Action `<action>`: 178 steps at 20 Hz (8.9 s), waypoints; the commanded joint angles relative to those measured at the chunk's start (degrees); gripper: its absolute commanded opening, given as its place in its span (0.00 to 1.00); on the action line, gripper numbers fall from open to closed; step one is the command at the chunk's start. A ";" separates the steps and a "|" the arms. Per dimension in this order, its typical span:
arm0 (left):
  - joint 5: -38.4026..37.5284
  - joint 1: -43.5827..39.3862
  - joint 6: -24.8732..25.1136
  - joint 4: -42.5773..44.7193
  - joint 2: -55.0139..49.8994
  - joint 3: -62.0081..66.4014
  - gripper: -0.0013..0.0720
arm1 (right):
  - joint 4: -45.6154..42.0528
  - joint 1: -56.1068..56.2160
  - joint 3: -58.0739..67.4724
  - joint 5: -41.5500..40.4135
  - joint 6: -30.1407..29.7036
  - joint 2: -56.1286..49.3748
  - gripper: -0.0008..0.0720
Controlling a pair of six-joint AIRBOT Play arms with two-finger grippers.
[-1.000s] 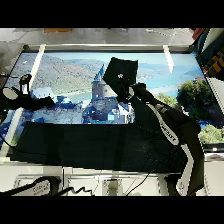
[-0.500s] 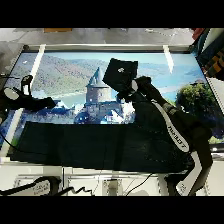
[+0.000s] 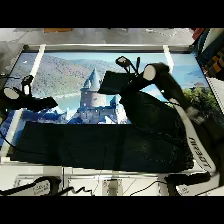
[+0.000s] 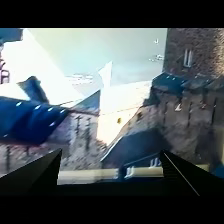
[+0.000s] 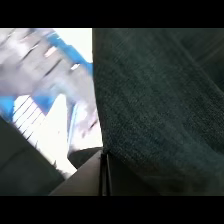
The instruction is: Fold the clothes and pants, and hang the long-sleeved shirts on hangers.
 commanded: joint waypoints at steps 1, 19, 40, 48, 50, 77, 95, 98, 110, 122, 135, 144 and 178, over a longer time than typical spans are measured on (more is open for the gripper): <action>-0.96 -1.81 0.07 -3.10 0.00 0.00 0.97 | 3.45 0.07 0.04 13.81 -1.55 8.28 0.05; 6.38 -27.02 -2.25 -18.40 -18.21 0.00 0.97 | 3.50 0.04 -0.59 28.68 -4.50 15.50 0.05; -18.84 -6.97 11.82 -13.55 4.09 10.14 0.04 | -4.61 0.00 -0.52 15.63 -4.17 15.69 0.05; -38.51 3.52 5.01 5.55 26.16 10.14 0.04 | 1.20 0.00 -0.52 16.79 -2.54 18.10 0.05; -46.21 3.52 5.20 5.57 26.25 9.97 0.04 | 2.05 0.00 -0.57 16.90 -2.93 17.81 0.05; 22.69 1.70 6.49 -23.15 -12.28 8.35 0.98 | -3.82 -1.31 -0.74 -40.00 6.75 -13.38 0.71; -3.80 5.03 12.57 -18.47 -24.15 8.31 0.75 | -5.33 -26.80 -0.76 -12.87 9.20 -11.34 0.71; -1.09 5.20 12.59 -18.21 -24.13 8.35 0.75 | -5.35 -30.64 -0.76 -8.50 9.20 -11.34 0.71; -6.56 3.65 12.59 -8.81 -24.15 8.33 0.55 | -6.80 -47.39 -0.79 10.03 8.28 -11.34 0.62; -4.55 1.53 12.57 -8.96 -22.40 16.57 0.04 | 11.76 -69.66 -25.49 15.21 -6.03 -7.98 0.36; -16.13 7.98 12.57 18.82 -14.49 32.11 0.04 | 14.88 -80.32 -38.91 2.34 -11.02 -4.26 0.73; -19.23 8.28 12.57 24.65 -18.40 32.06 0.04 | 20.70 -68.59 -41.77 -4.85 -14.62 -4.87 0.73; -32.59 7.39 0.04 24.63 -36.50 45.22 0.04 | 19.39 -45.68 -23.58 -41.97 -2.73 -5.92 0.05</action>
